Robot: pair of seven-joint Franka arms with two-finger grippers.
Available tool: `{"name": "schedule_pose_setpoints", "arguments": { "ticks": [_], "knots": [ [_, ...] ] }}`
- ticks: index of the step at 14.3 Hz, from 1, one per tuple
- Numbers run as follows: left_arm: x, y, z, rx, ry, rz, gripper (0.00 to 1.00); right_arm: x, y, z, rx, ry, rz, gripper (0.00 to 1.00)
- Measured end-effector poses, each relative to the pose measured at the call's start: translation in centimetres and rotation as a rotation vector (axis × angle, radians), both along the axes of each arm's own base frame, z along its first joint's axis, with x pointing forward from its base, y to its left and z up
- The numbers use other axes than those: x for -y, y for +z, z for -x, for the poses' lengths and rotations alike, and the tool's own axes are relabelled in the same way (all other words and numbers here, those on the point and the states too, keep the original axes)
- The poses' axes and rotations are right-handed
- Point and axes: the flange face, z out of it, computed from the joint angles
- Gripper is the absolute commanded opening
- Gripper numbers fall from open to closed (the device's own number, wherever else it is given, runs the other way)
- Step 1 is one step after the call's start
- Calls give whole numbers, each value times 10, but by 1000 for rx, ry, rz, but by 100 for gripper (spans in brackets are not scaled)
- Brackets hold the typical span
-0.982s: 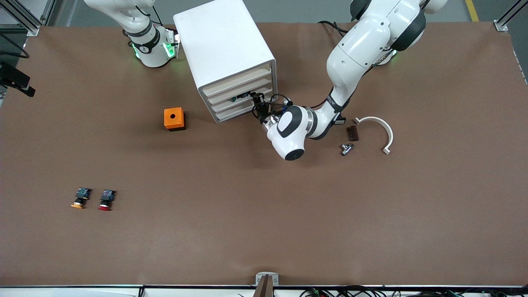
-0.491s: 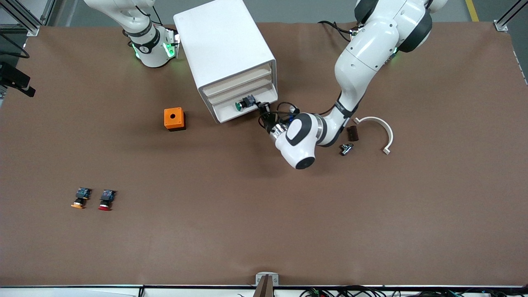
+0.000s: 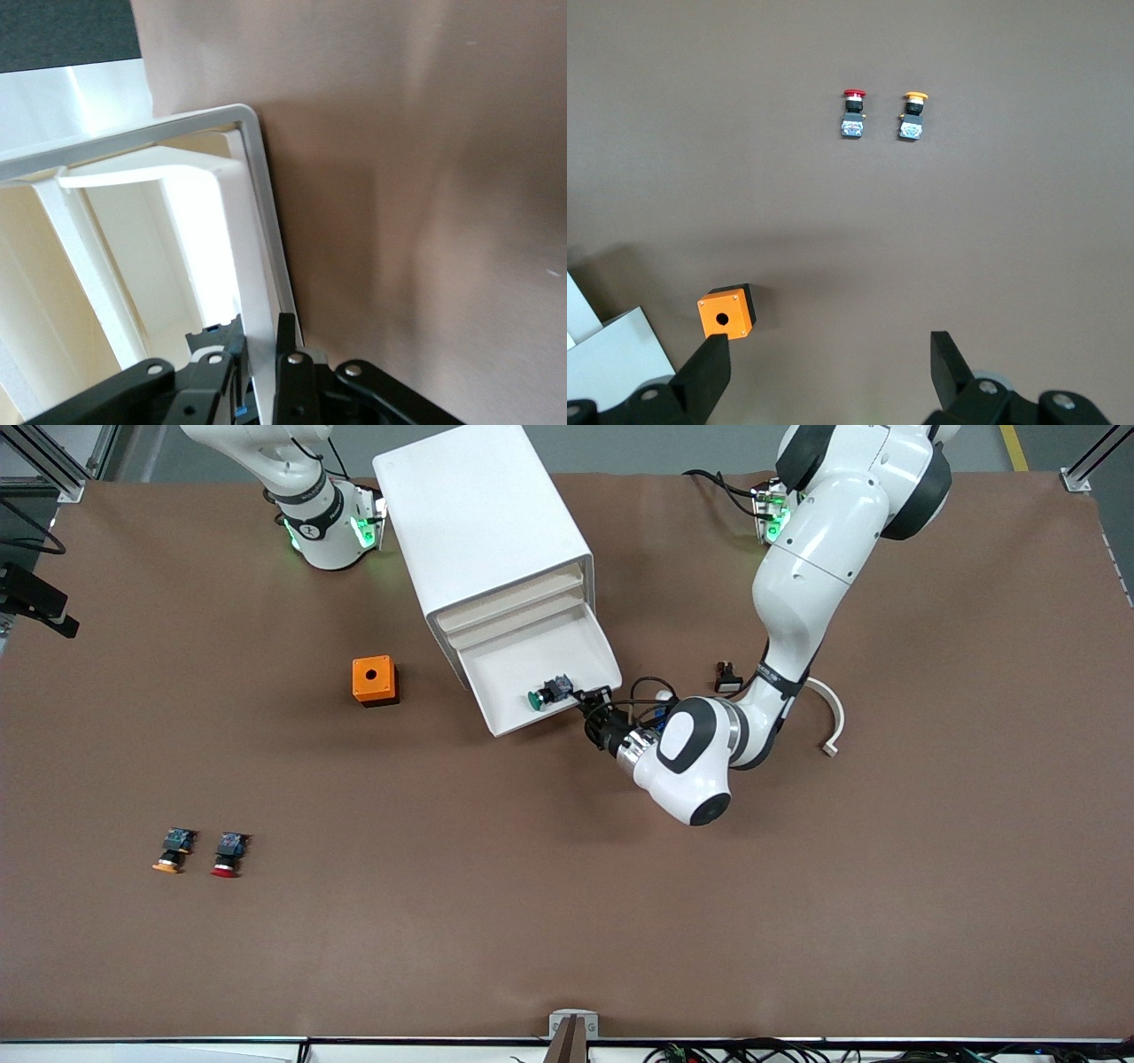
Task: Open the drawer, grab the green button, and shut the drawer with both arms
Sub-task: 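Release the handle with the left gripper while the right gripper reaches in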
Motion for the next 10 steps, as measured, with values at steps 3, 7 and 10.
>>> {"name": "schedule_pose_setpoints", "arguments": {
  "ticks": [3,7,10],
  "knots": [
    [-13,1,-15,63,9,31,84,-1,-17,-11,-33,2,1,100],
    [-40,9,-43,125,47,31,99,-4,-68,-43,-103,7,7,100],
    [-67,31,-78,225,73,22,99,0,-104,-66,-137,13,14,100]
  ]
}}
